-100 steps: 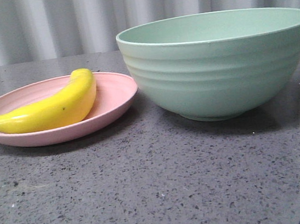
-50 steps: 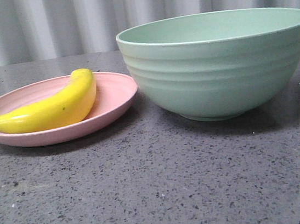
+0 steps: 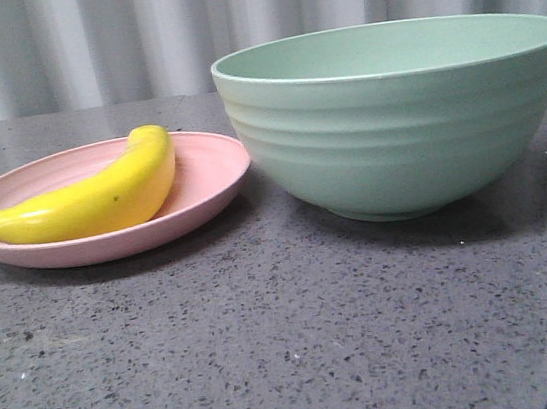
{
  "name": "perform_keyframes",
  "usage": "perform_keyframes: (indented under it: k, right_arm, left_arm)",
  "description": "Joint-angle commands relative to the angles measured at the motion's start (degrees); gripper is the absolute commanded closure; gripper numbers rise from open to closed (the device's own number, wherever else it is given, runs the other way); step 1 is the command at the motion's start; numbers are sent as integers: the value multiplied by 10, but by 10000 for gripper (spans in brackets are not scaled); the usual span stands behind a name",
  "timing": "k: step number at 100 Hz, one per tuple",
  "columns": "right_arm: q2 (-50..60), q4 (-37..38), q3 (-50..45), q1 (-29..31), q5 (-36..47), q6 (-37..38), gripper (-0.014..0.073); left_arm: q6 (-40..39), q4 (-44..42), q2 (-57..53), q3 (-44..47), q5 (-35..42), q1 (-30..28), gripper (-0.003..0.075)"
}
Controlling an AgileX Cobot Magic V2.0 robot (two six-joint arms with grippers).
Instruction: Transfer banana from pink plate to green bowl
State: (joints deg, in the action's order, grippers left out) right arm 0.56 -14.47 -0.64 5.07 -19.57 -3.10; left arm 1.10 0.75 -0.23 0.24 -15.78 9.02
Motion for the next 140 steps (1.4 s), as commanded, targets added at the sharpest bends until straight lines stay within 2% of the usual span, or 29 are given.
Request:
perform_keyframes:
  k: [1,23,54,101,122,140]
  right_arm:
    - [11,5,-13,3,16,-5,661]
    - [11,4,-13,3,18,-5,661]
    - [11,4,-13,3,51,-5,661]
    - [11,1,-13,3,188,-5,661]
    - [11,1,-7,3,187,-5,661]
    - [6,1,35,3,113,-5,661]
  left_arm:
    - [-4,3,-17,5,69,-1,741]
    - [-4,3,-17,5,103,-1,741]
    - [-4,3,-17,5,106,-1,741]
    - [-4,3,-17,5,170,-1,741]
    - [-4,3,-17,0,177,-1,741]
    - [-4,3,-13,-35,174,-1,741]
